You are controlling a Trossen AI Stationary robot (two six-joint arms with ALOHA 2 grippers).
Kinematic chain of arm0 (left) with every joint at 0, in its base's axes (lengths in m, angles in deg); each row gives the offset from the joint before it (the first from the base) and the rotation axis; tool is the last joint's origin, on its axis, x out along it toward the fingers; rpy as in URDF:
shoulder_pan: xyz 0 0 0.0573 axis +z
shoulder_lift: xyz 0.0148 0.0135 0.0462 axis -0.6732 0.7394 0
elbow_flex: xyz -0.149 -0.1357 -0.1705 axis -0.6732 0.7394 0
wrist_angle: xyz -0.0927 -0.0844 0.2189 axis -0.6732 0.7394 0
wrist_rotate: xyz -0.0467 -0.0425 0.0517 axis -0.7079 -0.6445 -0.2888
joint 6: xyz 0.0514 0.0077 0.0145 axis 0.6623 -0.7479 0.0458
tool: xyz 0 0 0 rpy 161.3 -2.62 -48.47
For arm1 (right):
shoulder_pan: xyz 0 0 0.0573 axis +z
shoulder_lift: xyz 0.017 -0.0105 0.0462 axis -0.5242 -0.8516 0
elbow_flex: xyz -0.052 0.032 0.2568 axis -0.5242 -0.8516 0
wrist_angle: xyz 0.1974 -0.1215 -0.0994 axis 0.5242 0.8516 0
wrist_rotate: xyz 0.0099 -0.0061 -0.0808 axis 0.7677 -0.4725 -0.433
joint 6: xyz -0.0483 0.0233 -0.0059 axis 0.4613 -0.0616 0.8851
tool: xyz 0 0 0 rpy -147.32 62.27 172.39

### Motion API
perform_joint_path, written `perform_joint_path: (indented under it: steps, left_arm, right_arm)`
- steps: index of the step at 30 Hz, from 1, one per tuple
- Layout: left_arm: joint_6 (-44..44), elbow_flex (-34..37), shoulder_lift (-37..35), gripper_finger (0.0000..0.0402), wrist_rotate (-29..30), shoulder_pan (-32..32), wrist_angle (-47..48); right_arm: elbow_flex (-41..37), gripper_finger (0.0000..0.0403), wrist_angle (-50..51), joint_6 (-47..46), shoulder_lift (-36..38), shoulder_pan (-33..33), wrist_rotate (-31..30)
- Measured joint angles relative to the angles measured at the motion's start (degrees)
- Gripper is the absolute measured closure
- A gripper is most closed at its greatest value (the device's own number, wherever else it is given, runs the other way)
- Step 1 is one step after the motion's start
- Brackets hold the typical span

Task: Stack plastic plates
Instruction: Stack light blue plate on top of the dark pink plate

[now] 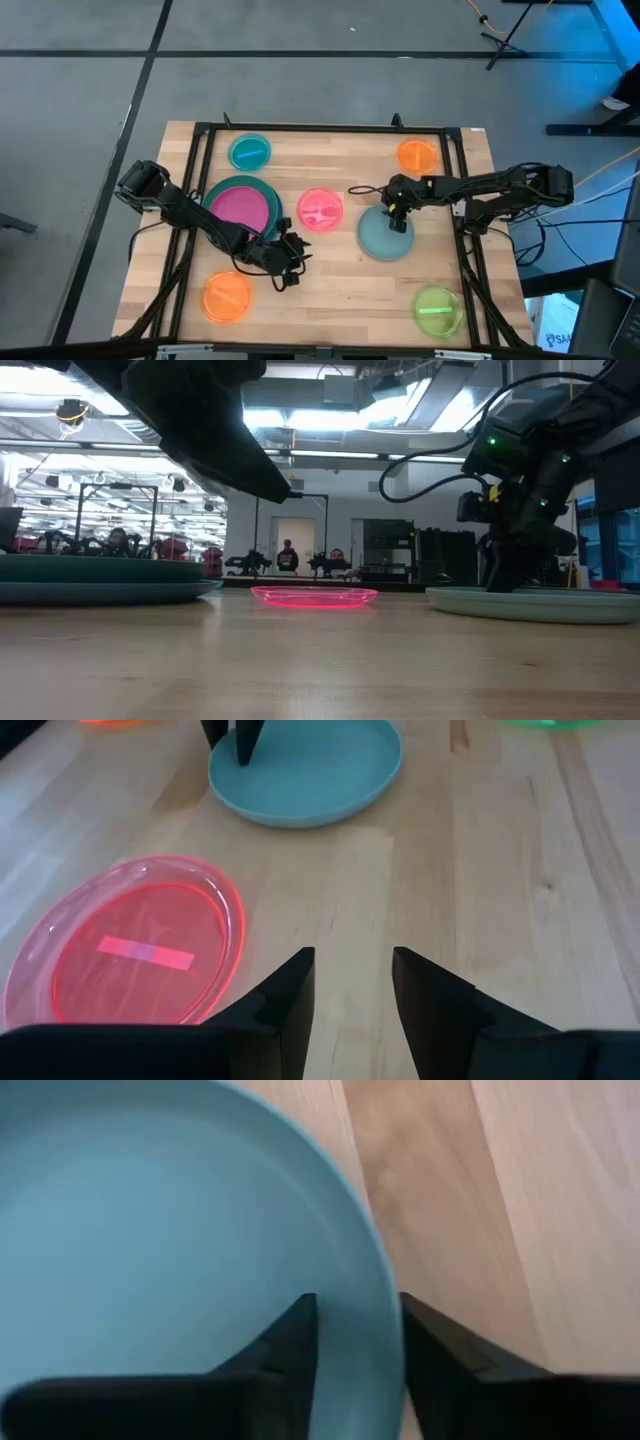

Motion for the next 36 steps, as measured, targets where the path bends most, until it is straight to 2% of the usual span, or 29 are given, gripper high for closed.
perform_joint_path:
  steps: [5,6,11,14,18,27,32,36]
  left_arm:
    - [1.25,0.0,0.0,0.0272,0.0,1.04,-0.23]
    - [1.96,0.0,0.0,0.0272,0.0,1.19,-0.28]
    - [6.94,0.0,0.0,0.0272,-0.01,1.22,-2.5]
    - [11.47,0.0,0.0,0.0272,0.0,1.22,-4.15]
    - [16.87,0.0,0.0,0.0272,-0.09,1.22,-6.49]
    - [28.63,0.0,0.0,0.0272,-2.47,1.04,-10.73]
    - [40.5,-0.02,1.61,0.0272,-2.43,1.04,-13.66]
    - [49.63,-0.07,5.53,0.0275,-2.87,1.68,-21.27]
  right_arm:
    - [0.07,0.0382,-2.91,1.47,-1.24,0.0,3.37]
    - [0.03,0.0391,-3.55,1.45,-1.24,0.0,3.71]
    - [0.38,0.0386,-5.65,1.27,-1.27,0.04,6.36]
    - [1.67,0.0399,-7.15,0.97,-1.29,0.04,9.31]
    - [3.78,0.0396,-8.49,0.5,-1.27,0.04,13.35]
    - [7.21,0.0401,-11.71,-0.61,-1.24,0.04,19.53]
    - [7.68,0.0401,-12.27,-0.73,-1.24,0.04,20.97]
    - [7.7,0.0401,-14.38,-1.79,-1.88,0.04,22.44]
